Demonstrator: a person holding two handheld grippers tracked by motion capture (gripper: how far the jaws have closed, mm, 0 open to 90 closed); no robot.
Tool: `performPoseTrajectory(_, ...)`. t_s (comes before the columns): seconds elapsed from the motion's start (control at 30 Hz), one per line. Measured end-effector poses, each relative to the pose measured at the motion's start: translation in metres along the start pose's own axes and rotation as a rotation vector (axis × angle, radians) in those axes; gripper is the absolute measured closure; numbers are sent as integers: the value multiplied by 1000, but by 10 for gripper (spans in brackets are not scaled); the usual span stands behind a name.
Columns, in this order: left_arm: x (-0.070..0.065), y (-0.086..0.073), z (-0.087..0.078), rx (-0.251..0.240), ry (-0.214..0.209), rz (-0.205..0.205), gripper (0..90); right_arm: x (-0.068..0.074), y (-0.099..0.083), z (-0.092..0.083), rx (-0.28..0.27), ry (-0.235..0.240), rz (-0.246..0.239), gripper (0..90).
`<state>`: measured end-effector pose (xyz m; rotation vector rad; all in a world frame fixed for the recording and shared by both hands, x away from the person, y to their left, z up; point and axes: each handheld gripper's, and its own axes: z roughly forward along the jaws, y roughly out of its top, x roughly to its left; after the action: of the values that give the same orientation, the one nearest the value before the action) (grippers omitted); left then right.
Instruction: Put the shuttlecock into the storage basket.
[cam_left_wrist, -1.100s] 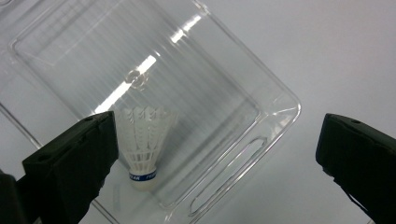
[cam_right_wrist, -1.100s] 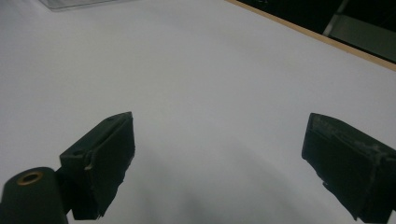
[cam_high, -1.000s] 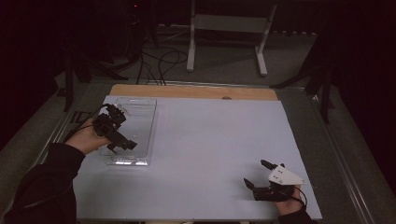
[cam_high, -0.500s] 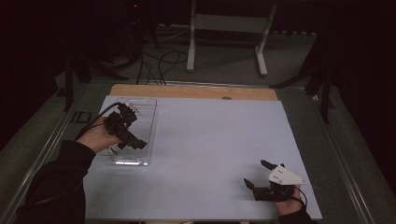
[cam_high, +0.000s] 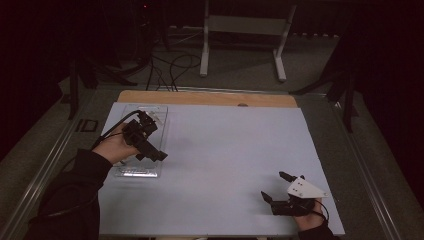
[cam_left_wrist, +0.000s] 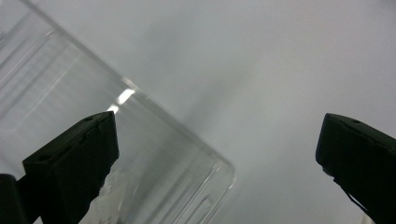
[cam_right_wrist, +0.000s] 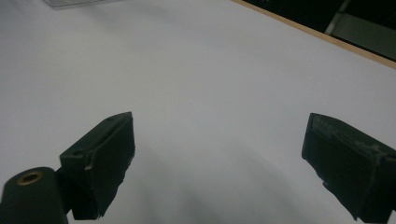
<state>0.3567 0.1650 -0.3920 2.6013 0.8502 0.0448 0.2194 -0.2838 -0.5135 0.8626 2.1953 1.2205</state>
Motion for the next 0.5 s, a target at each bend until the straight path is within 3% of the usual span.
performPoseTrajectory(0.33,-15,15,8,-4,-43,55,5,0,0,0,2,2,-2,93)
performPoseTrajectory(0.5,-24,21,13,22,-49,86,4,0,0,0,0,3,1,93)
